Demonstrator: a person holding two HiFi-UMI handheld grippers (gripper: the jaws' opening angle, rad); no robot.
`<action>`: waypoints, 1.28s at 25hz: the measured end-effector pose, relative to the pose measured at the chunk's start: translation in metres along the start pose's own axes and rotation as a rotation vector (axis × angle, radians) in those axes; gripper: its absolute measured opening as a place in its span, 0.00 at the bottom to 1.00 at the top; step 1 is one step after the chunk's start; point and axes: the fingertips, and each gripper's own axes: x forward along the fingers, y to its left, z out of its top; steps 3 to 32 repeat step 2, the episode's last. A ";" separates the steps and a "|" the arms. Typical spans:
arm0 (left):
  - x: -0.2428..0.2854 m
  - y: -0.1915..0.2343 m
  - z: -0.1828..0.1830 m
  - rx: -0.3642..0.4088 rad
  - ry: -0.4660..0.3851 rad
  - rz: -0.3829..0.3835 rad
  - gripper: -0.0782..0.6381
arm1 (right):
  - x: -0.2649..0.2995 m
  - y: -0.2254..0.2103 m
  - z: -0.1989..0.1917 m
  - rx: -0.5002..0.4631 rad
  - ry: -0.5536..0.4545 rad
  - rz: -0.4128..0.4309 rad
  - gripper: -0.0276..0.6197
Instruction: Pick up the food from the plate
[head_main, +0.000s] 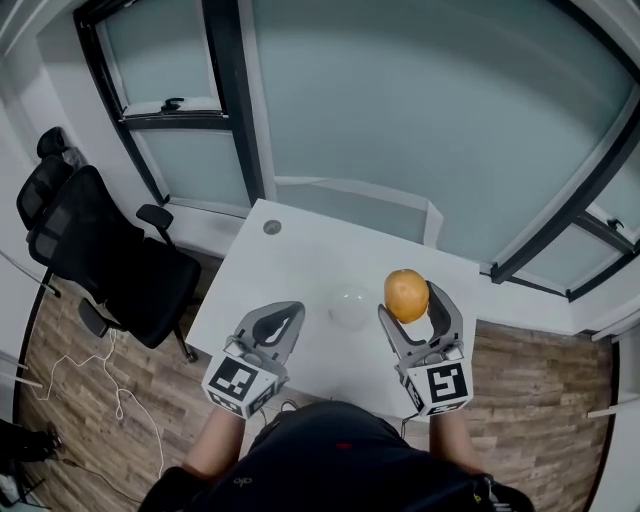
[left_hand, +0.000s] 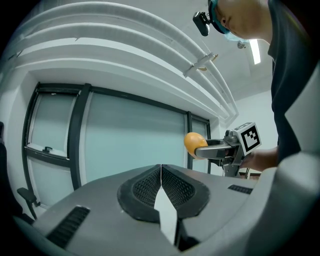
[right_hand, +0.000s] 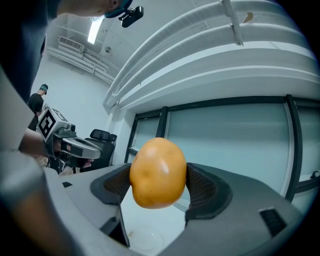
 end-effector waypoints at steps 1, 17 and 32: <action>-0.001 0.001 0.000 -0.002 0.002 0.003 0.14 | 0.001 0.001 0.000 0.002 0.000 0.003 0.60; -0.001 0.002 0.000 -0.004 0.005 0.005 0.14 | 0.001 0.002 0.000 0.004 0.000 0.006 0.60; -0.001 0.002 0.000 -0.004 0.005 0.005 0.14 | 0.001 0.002 0.000 0.004 0.000 0.006 0.60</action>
